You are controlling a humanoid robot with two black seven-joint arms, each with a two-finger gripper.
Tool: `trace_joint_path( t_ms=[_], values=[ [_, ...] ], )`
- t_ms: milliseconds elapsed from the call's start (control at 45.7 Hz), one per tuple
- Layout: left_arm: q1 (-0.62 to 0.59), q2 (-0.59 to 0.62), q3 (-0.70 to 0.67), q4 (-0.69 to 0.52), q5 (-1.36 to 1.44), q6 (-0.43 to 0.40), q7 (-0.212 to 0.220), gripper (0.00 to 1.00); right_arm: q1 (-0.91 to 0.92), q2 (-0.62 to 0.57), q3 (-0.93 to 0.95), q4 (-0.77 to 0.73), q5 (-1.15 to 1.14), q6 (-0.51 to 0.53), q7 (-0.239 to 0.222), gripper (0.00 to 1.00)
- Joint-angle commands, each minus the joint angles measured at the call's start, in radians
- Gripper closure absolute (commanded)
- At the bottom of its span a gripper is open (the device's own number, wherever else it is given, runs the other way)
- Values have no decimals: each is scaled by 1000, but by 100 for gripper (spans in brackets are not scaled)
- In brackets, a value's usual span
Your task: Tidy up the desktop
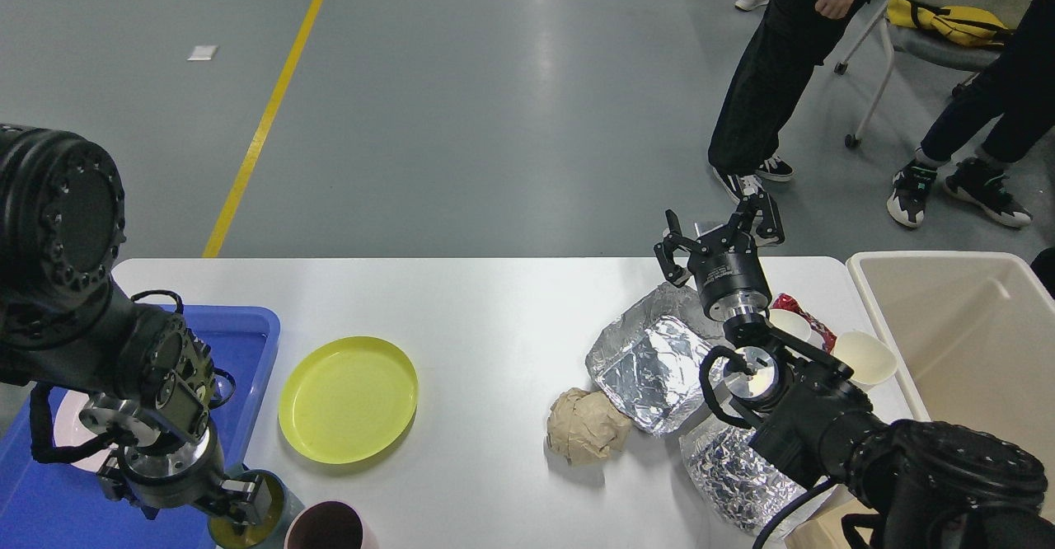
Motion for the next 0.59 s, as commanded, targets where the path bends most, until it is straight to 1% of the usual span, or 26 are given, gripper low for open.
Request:
trace_joint_path(
  t_ms=[0, 153, 306, 416, 569],
  values=[
    [35, -5, -9, 1, -4, 50, 2, 4, 0, 0, 0, 0, -1, 0, 0, 0],
    [54, -6, -25, 7, -16, 61, 2, 6, 0, 0, 0, 0, 1, 0, 0, 0],
    [80, -6, -25, 10, -44, 132, 2, 6, 0, 2, 0, 0, -1, 0, 0, 0],
    [86, -6, -25, 10, -45, 138, 2, 6, 0, 0, 0, 0, -1, 0, 0, 0],
    [89, -8, -24, 12, -47, 162, 20, 10, 0, 0, 0, 0, 1, 0, 0, 0]
  ],
)
